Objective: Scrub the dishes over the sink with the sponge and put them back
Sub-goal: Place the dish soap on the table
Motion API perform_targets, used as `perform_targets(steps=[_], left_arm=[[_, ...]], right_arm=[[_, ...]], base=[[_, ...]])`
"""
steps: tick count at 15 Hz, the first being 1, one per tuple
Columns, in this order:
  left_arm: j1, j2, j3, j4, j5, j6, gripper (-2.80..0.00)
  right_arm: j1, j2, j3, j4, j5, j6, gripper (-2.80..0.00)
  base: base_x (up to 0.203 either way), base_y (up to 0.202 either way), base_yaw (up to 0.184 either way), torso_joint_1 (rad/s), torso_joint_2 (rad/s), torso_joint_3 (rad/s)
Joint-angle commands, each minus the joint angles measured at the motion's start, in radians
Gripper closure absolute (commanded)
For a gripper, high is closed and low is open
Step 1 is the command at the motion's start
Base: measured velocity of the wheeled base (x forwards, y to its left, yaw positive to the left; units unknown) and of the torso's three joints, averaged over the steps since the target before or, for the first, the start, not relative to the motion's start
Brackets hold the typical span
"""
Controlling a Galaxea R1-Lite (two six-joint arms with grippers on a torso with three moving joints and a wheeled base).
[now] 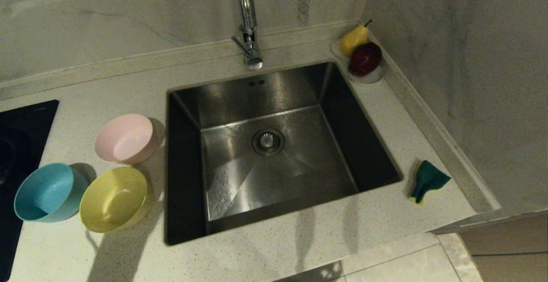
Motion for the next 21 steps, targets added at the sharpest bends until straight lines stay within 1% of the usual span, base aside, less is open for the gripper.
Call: perform_targets(steps=[1, 2, 4, 5, 6, 7, 8, 11, 14, 15, 16, 17, 18, 19, 21], left_arm=[[0.071, -0.115, 0.004, 0.049, 0.005, -0.033, 0.00], [0.107, -0.149, 0.009, 0.089, 0.004, -0.059, 0.00], [0.216, -0.209, 0.013, 0.214, -0.006, -0.115, 0.00], [0.275, -0.236, 0.012, 0.281, -0.033, -0.146, 0.00], [0.342, -0.261, 0.012, 0.331, -0.073, -0.178, 0.00], [0.417, -0.279, 0.012, 0.363, -0.114, -0.215, 0.00], [0.506, -0.290, 0.012, 0.383, -0.147, -0.265, 0.00], [0.775, -0.300, 0.017, 0.453, -0.207, -0.469, 0.00], [1.014, -0.279, 0.037, 0.525, -0.227, -0.693, 0.00], [1.083, -0.269, 0.054, 0.535, -0.229, -0.754, 0.00], [1.150, -0.257, 0.074, 0.539, -0.230, -0.793, 0.00], [1.211, -0.246, 0.104, 0.535, -0.228, -0.818, 0.00], [1.261, -0.235, 0.160, 0.523, -0.225, -0.842, 0.00], [1.304, -0.220, 0.227, 0.486, -0.224, -0.867, 0.00], [1.368, -0.155, 0.332, 0.332, -0.215, -0.893, 0.00]], right_arm=[[0.001, 0.001, 0.000, 0.000, 0.000, 0.000, 0.00], [0.000, 0.001, 0.000, 0.000, 0.000, 0.000, 0.00], [0.000, 0.001, 0.000, 0.000, 0.000, 0.000, 0.00], [-0.001, 0.001, 0.000, 0.000, 0.000, 0.000, 0.00], [-0.001, 0.001, 0.000, 0.000, 0.000, 0.000, 0.00], [0.001, 0.001, 0.000, 0.000, 0.000, 0.000, 0.00], [-0.001, 0.000, 0.000, 0.000, 0.000, 0.000, 0.00], [-0.001, 0.001, 0.000, 0.000, 0.000, 0.000, 0.00], [0.000, 0.000, 0.000, 0.000, 0.000, 0.000, 0.00], [-0.001, 0.001, 0.000, 0.000, 0.000, 0.000, 0.00], [-0.001, 0.000, 0.000, 0.000, 0.000, 0.000, 0.00], [0.000, 0.000, 0.000, 0.000, 0.000, 0.000, 0.00], [-0.001, 0.000, 0.000, 0.000, 0.000, 0.000, 0.00], [-0.001, 0.000, 0.000, 0.000, 0.000, 0.000, 0.00], [0.000, 0.000, 0.000, 0.000, 0.000, 0.000, 0.00]], base=[[0.000, 0.000, 0.000, 0.000, 0.00, 0.000], [0.000, 0.000, 0.000, 0.000, 0.00, 0.000], [0.000, 0.000, 0.000, 0.000, 0.00, 0.000], [0.000, 0.000, 0.000, 0.000, 0.00, 0.000], [0.000, 0.000, 0.000, 0.000, 0.00, 0.000], [0.000, 0.000, 0.000, 0.000, 0.00, 0.000], [0.000, 0.000, 0.000, 0.000, 0.00, 0.000], [0.000, 0.000, 0.000, 0.000, 0.00, 0.000], [0.000, 0.000, 0.000, 0.000, 0.00, 0.000], [0.000, 0.000, 0.000, 0.000, 0.00, 0.000], [0.000, 0.000, 0.000, 0.000, 0.00, 0.000], [0.000, 0.000, 0.000, 0.000, 0.00, 0.000], [0.000, 0.000, 0.000, 0.000, 0.00, 0.000], [0.000, 0.000, 0.000, 0.000, 0.00, 0.000], [0.000, 0.000, 0.000, 0.000, 0.00, 0.000]])
